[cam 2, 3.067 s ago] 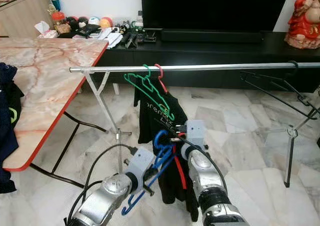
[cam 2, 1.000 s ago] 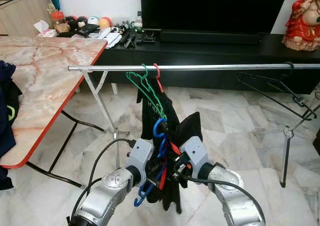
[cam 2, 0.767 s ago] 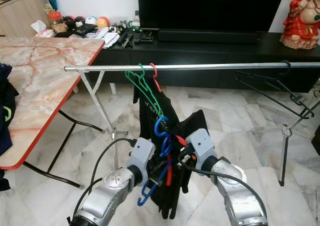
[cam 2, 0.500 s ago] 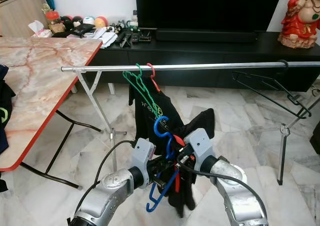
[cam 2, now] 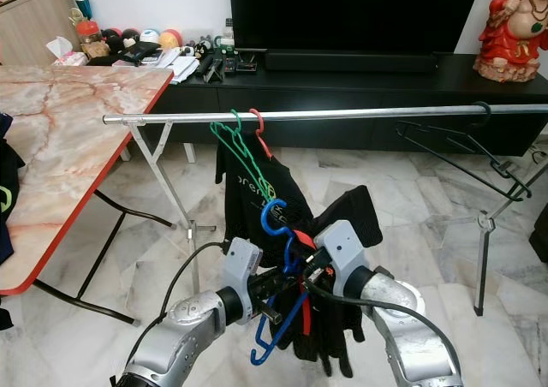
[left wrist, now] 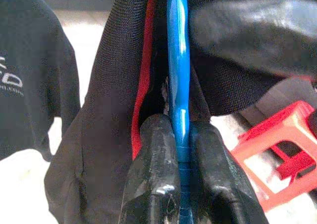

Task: Hang hanger

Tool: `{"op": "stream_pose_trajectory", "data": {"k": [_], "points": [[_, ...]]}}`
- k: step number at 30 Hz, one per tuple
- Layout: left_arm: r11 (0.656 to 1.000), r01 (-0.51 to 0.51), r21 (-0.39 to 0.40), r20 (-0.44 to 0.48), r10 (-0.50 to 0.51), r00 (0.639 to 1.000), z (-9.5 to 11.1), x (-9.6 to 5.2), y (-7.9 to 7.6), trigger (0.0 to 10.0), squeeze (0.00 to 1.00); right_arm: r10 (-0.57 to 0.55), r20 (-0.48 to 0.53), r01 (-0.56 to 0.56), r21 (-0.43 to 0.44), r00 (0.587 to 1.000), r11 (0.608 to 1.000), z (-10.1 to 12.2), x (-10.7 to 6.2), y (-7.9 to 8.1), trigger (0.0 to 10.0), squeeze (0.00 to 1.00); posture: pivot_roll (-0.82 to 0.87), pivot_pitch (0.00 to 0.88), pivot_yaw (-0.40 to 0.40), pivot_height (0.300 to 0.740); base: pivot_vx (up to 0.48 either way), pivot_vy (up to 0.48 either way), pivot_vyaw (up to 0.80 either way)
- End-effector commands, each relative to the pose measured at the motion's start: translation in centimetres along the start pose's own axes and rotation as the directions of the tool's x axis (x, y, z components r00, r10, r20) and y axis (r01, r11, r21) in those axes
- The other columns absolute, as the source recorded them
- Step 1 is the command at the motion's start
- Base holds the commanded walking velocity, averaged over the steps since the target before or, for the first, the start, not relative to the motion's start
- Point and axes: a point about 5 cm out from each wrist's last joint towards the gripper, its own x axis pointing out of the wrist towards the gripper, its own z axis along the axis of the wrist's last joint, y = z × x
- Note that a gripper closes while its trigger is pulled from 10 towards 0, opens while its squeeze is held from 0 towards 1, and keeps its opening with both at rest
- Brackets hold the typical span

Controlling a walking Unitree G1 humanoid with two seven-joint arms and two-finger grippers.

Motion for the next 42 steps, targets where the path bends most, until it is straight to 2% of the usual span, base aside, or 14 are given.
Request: {"op": "stream_pose_trajectory", "data": {"k": [1,12,17,23,27,32,34,36,37,38,39,40,42], "points": [[0.999,0.019,-0.028,0.095,-0.016,0.995,1.1,0.4,-0.8,10.0,0.0,-0.007,-0.017,0.006,-0.024,1.0,1.0,0.2,-0.1,0.1,10.0,1.0,-0.07,0.076,0.013,0.74,0.0,0.0,0.0],[1.0,-0.005,-0.019,0.122,0.007,0.993,1.3,0.4,-0.6,10.0,0.0,-0.086,-0.049,0.085,-0.022,0.995,0.996,-0.3,-1.0,-0.6,10.0,1.0,-0.08,0.08,0.007,0.74,0.0,0.0,0.0],[0.999,-0.041,-0.022,0.138,0.043,0.989,1.4,0.4,-0.2,10.0,0.0,-0.041,-0.072,0.039,-0.034,0.997,0.999,-0.3,-1.4,0.1,10.0,1.0,-0.08,0.081,0.005,0.74,0.0,0.0,0.0],[0.998,-0.052,-0.019,0.149,0.054,0.987,1.6,0.5,-0.1,10.0,0.0,0.008,-0.151,-0.018,-0.065,0.989,0.998,-1.1,-2.1,0.8,10.0,1.0,-0.08,0.08,0.003,0.74,0.0,0.0,0.0],[0.998,-0.056,-0.001,0.145,0.056,0.988,1.5,0.4,0.1,10.0,0.0,-0.002,-0.252,-0.03,-0.125,0.968,0.992,-2.1,-3.6,1.0,10.0,1.0,-0.08,0.081,-0.007,0.74,0.0,0.0,0.0],[0.999,-0.038,0.022,0.136,0.035,0.99,1.5,0.1,0.6,10.0,0.0,-0.17,-0.229,0.148,-0.111,0.958,0.983,-1.4,-5.6,-1.1,10.0,1.0,-0.09,0.085,-0.005,0.74,0.0,0.0,0.0],[0.999,-0.014,0.036,0.114,0.01,0.993,1.2,-0.1,0.6,10.0,0.0,-0.252,-0.2,0.227,-0.139,0.947,0.964,-0.8,-6.5,-2.5,10.0,1.0,-0.09,0.086,-0.004,0.74,0.0,0.0,0.0],[0.997,0.031,0.072,0.068,-0.036,0.997,0.7,-0.3,0.6,10.0,0.0,-0.375,-0.176,0.347,-0.169,0.91,0.922,-0.3,-7.3,-4.4,10.0,1.0,-0.1,0.085,-0.004,0.74,0.0,0.0,0.0],[0.991,0.08,0.109,0.017,-0.083,0.996,0.1,-0.6,0.6,10.0,0.0,-0.475,-0.159,0.444,-0.195,0.866,0.875,0.2,-8.0,-6.1,10.0,0.98,-0.1,0.086,-0.003,0.74,0.0,0.0,0.0],[0.988,0.099,0.122,-0.005,-0.099,0.995,-0.1,-0.7,0.7,10.0,0.0,-0.509,-0.152,0.476,-0.206,0.847,0.855,0.5,-8.4,-6.8,10.0,0.98,-0.1,0.087,-0.003,0.74,0.0,0.0,0.0],[0.988,0.099,0.122,-0.005,-0.099,0.995,-0.1,-0.7,0.7,10.0,0.0,-0.509,-0.152,0.476,-0.206,0.847,0.855,0.5,-8.4,-6.8,10.0,0.98,-0.1,0.087,-0.003,0.74,0.0,0.0,0.0],[0.979,0.135,0.155,-0.059,-0.128,0.99,-0.7,-1.2,1.1,10.0,0.0,-0.529,-0.109,0.499,-0.219,0.842,0.839,1.4,-9.0,-7.9,10.0,0.0,-0.1,0.085,-0.005,0.74,0.0,0.0,0.0],[0.97,0.155,0.185,-0.089,-0.14,0.986,-0.9,-1.6,1.5,10.0,0.0,-0.482,-0.088,0.459,-0.197,0.872,0.866,2.0,-9.2,-8.1,10.0,0.0,-0.11,0.084,-0.004,0.74,0.0,0.0,0.0]]}}
